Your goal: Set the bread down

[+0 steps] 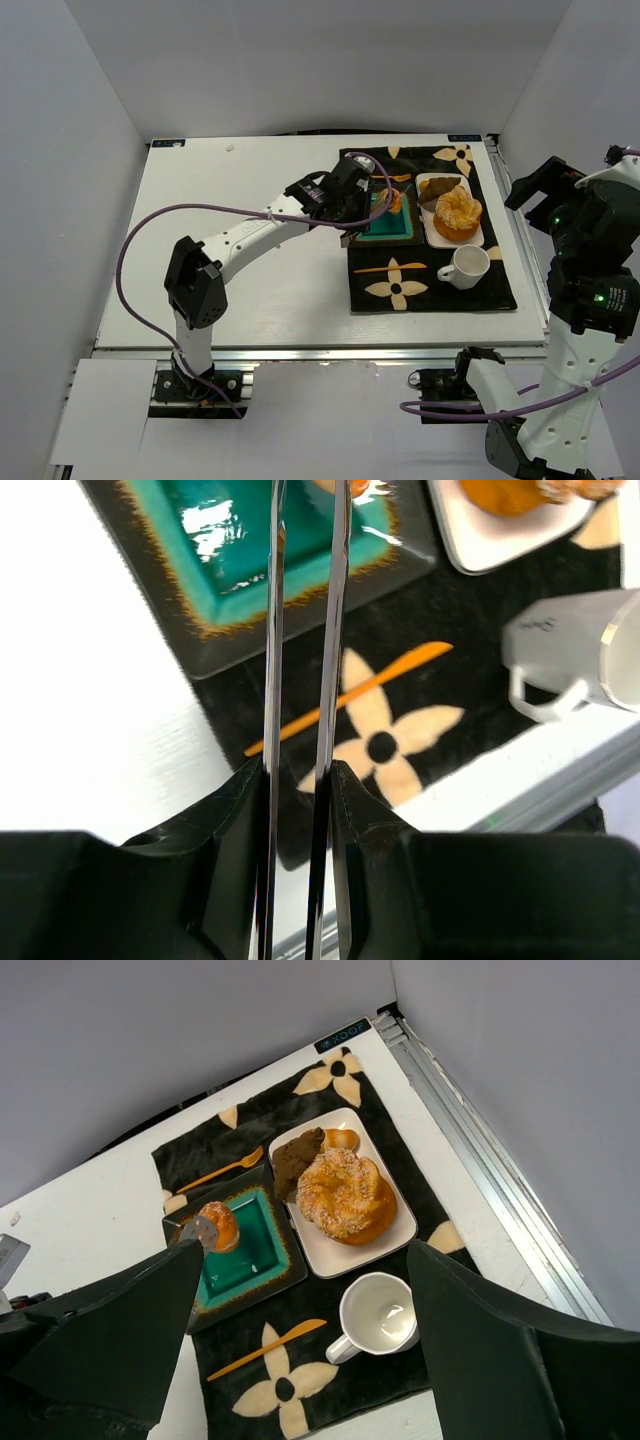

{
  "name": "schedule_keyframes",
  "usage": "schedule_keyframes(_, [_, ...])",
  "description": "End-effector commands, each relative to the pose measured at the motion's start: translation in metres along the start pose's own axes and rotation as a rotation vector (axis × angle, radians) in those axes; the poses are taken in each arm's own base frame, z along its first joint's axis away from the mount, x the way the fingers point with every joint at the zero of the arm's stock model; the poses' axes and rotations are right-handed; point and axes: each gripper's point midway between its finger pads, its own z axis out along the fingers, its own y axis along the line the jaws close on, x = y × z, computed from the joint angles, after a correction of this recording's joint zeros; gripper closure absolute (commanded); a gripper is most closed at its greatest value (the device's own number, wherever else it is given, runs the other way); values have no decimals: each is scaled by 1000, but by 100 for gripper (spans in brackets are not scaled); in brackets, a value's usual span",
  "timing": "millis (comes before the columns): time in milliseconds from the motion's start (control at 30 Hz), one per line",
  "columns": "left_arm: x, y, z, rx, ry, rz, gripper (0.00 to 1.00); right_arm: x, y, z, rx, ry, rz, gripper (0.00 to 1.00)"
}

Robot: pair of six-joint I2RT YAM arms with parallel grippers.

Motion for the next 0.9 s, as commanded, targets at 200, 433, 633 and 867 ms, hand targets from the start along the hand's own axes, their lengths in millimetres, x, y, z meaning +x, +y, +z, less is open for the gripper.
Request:
schedule_keyframes(200, [16,8,27,9,52,1,71,-10,5,-2,-25,-42,-4,11])
schedule_keyframes(433, [19,15,22,-30,68,-2,57,-8,5,-1,-28,-42,-3,11])
schedule_keyframes(633, [20,20,10,-53,62,-10,48,-8,6,1,-33,-39,-1,11])
schedule_keyframes(867, [16,26,-5,-79,35,-26,41,-8,9,5,-49,-36,1,11])
